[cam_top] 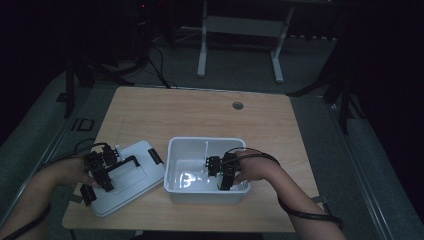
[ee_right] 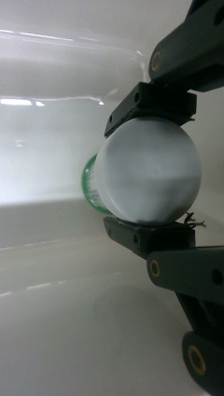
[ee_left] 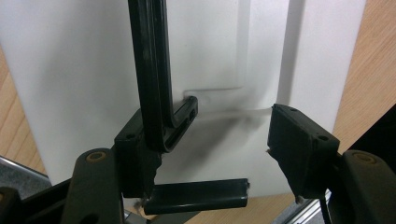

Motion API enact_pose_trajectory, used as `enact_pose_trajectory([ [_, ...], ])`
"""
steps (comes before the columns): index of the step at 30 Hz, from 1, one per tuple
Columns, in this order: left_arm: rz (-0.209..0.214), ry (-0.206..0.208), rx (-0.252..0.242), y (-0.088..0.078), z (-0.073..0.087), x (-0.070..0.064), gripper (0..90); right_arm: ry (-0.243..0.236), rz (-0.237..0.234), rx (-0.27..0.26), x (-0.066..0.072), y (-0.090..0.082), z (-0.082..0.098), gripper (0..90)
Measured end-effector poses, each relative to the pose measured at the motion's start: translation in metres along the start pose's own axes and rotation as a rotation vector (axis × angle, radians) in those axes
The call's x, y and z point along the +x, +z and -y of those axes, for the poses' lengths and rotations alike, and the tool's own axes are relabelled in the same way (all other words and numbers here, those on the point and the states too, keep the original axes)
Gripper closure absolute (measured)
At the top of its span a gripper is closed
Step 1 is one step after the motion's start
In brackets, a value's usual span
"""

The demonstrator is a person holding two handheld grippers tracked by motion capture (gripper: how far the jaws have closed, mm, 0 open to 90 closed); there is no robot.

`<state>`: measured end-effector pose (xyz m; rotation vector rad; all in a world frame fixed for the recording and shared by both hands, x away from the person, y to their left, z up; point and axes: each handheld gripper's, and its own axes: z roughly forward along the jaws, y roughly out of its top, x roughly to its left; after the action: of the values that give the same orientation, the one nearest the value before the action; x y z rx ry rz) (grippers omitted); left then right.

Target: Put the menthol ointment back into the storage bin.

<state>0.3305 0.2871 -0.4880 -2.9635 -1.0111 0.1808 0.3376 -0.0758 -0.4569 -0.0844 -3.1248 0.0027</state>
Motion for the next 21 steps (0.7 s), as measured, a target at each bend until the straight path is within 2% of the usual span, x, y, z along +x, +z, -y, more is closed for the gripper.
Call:
enact_pose_trajectory([
  [5,-0.001,0.002,0.002,0.001,0.0,0.0,35.7,0.002,-0.01,0.011,-0.001,0.005,-0.005,50.2],
  [13,-0.002,0.001,0.003,0.001,0.0,0.0,35.7,0.01,-0.017,0.07,-0.002,0.022,-0.011,50.2],
  [21,0.0,0.002,0.004,0.001,0.001,0.0,35.7,0.024,-0.019,0.096,-0.003,0.03,-0.014,50.1],
])
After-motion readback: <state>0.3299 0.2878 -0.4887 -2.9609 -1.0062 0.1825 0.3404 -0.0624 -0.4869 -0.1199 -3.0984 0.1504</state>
